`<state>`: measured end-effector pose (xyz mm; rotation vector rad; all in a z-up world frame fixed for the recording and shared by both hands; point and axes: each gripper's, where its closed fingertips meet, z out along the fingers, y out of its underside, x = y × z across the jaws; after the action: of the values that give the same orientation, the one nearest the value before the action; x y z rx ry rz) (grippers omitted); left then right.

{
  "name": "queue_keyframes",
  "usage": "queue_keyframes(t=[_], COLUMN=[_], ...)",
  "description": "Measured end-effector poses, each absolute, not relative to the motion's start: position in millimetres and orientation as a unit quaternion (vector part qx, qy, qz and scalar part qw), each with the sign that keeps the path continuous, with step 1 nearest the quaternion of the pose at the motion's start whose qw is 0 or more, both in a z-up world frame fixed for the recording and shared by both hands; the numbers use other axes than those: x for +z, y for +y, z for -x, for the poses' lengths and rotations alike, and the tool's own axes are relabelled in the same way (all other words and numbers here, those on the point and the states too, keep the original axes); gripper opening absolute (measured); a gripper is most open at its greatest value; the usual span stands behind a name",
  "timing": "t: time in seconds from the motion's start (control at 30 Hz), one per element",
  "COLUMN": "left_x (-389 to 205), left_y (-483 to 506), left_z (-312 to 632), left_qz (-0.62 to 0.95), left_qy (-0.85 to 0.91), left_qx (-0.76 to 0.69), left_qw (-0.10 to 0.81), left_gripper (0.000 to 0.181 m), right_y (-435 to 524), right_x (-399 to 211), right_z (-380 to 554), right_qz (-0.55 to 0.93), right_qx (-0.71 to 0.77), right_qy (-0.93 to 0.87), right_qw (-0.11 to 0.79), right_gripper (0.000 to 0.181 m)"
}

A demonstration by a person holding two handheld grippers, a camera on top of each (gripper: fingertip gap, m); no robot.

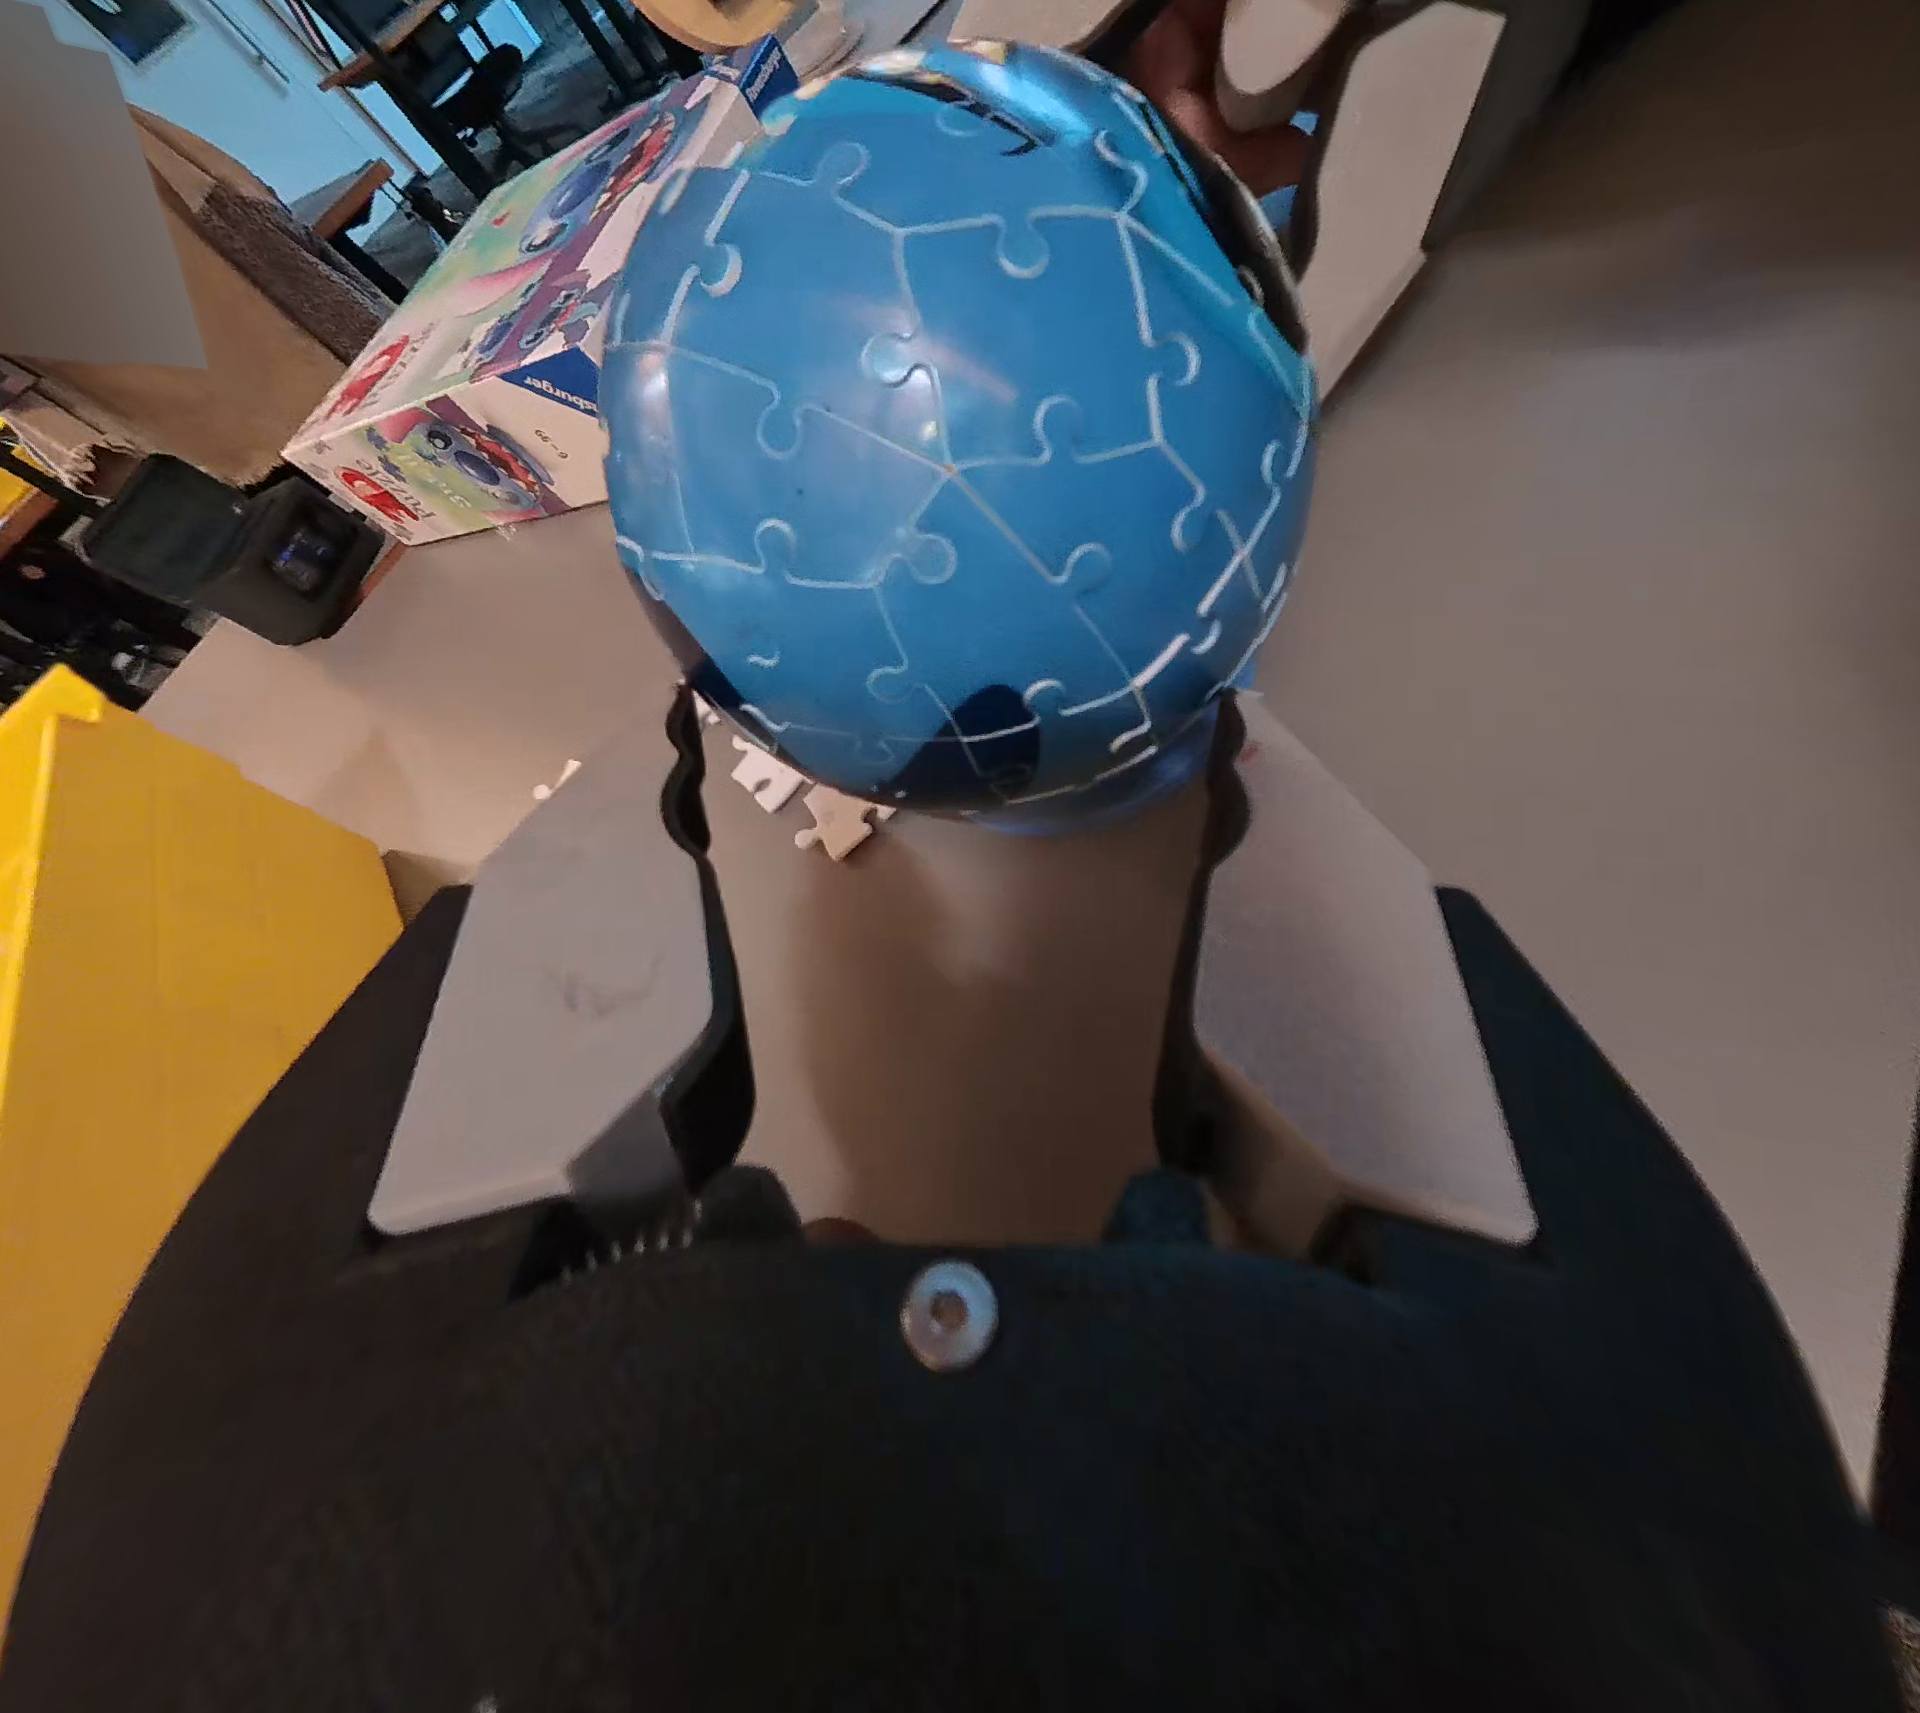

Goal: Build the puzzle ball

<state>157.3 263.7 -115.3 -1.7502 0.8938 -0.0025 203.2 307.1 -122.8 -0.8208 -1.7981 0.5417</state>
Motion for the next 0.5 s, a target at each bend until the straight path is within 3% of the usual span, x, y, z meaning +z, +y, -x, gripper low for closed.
queue_keyframes(t=[0.27,0.5], left_x=[-110.8,-116.4], left_y=[256.6,245.7], left_z=[-156.0,-141.5], left_qz=[0.760,0.771], left_qy=[0.365,0.325], left_qx=[-0.134,-0.141], left_qw=[0.520,0.529], left_gripper=[0.096,0.092], right_y=[291.3,270.6], right_x=[-125.5,-130.4], right_z=[-208.2,-217.2], right_qz=[0.460,0.487], right_qx=[0.302,0.344], right_qy=[-0.711,-0.706], right_qw=[0.438,0.382], right_gripper=[0.091,0.094])
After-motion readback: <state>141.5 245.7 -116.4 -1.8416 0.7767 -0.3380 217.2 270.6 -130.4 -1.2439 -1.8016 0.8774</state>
